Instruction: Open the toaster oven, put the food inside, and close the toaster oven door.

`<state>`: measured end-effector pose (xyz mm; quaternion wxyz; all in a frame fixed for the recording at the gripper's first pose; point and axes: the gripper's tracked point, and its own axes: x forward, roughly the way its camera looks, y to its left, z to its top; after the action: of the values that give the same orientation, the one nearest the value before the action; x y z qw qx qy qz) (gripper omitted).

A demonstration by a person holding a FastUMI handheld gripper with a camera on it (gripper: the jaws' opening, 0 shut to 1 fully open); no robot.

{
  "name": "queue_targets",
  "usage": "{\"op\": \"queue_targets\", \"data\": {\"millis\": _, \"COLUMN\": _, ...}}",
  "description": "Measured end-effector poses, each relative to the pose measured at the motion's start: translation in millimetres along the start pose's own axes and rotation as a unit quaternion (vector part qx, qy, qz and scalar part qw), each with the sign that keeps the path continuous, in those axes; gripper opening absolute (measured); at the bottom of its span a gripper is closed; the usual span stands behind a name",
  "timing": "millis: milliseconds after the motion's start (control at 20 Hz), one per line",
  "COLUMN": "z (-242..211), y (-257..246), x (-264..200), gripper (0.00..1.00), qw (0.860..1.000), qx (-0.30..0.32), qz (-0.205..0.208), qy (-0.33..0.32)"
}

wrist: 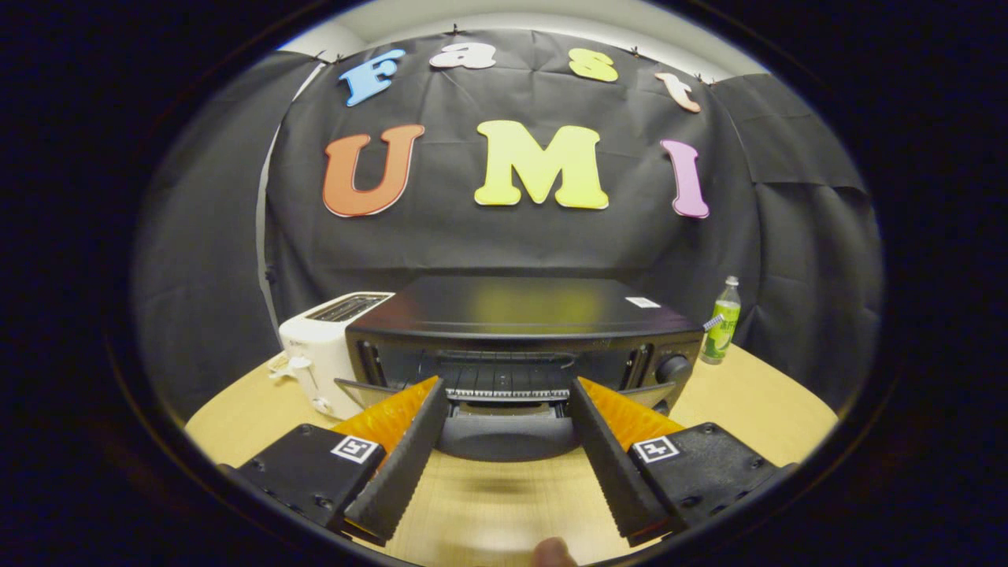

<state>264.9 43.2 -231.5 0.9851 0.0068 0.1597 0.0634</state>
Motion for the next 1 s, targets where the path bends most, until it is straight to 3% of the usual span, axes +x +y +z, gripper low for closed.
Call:
{"op": "queue_targets", "data": {"millis": 400, "z": -66.4, "y": -0.8, "x": -43.1, "gripper": 1.0, "qw": 0.996, "qx": -0.03, "qz": 0.018, "qy": 0.077}}
{"op": "queue_targets", "data": {"millis": 750, "z": -110.8, "y": -2.8, "x": -46.1, "gripper": 1.0, "qw": 0.984, "qx": 0.005, "qz": 0.045, "qy": 0.17}}
{"op": "queue_targets", "data": {"millis": 1000, "z": -105.0, "y": -2.4, "x": -64.0, "gripper": 1.0, "qw": 0.983, "qx": 0.012, "qz": 0.045, "qy": 0.18}}
